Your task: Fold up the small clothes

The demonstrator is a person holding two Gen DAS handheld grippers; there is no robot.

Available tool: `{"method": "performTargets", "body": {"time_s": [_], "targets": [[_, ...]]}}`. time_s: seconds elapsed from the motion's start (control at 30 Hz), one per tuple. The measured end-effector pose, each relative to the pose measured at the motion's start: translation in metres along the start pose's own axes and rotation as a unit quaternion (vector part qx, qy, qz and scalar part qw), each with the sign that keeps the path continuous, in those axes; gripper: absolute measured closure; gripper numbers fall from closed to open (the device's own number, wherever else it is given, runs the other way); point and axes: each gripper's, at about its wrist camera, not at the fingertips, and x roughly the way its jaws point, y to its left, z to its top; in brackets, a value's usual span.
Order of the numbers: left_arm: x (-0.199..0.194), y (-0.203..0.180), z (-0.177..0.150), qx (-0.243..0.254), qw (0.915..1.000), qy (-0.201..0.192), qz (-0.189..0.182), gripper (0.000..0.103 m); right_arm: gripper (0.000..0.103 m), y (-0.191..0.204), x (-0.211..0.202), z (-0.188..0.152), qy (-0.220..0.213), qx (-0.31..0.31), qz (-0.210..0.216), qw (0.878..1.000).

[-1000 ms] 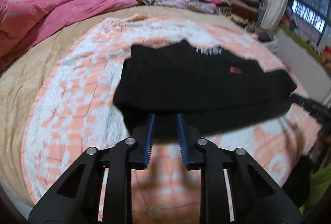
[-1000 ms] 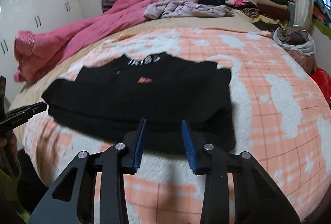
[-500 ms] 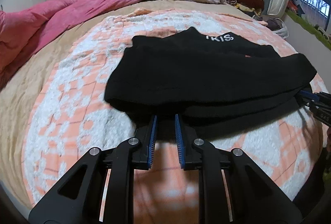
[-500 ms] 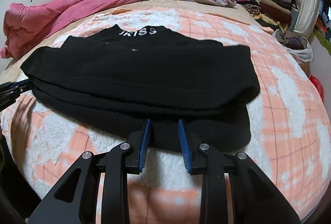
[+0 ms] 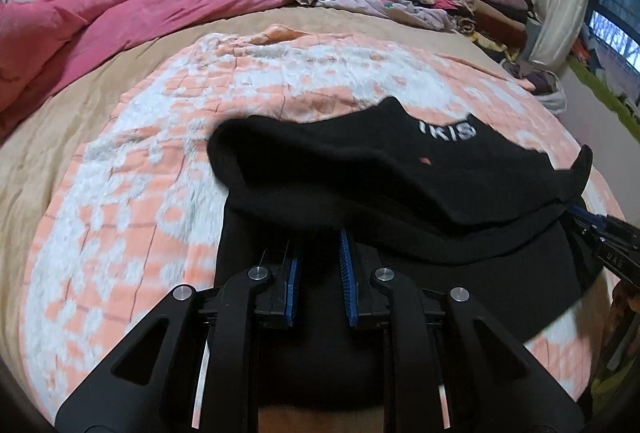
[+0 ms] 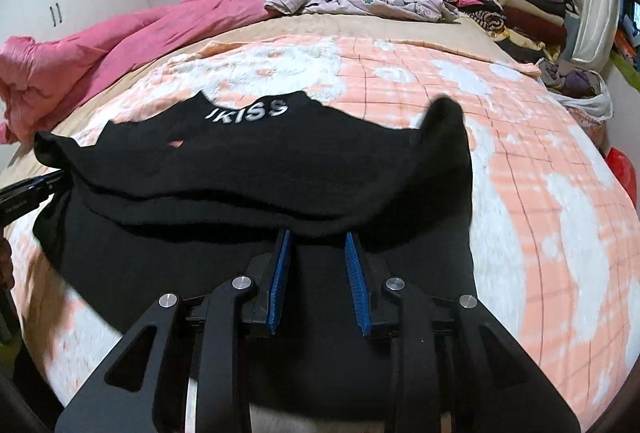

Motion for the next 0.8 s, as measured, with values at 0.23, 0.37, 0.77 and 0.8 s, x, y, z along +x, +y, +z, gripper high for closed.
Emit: {"method": "performTargets", "body": {"time_s": [0.23,0.37,0.77,0.8], "targets": [[0.013,0.019,0.029,-0.043,0.999,-0.006,0.01,0.092,0.076,-0.01,0.022,0.035,-0.013,0.008,0.0,1.0],[0.013,0.031,0.037,-0.061,0.9977,-0.018,0.023,0.092,0.076,-0.025,0.025,0.051,-0.034,0.023,-0.004,0.999],[0.033,0.051,0.044,-0.1,0.9949,0.003,0.009,0.078,0.059,-0.086,0.025,0.045,-0.032,0.089,-0.007,0.995],[0.036,0.05,0.044,-0.101,0.9949,0.007,0.005,0.075,0.059,-0.086,0.027,0.044,-0.028,0.09,-0.006,0.996]]}}
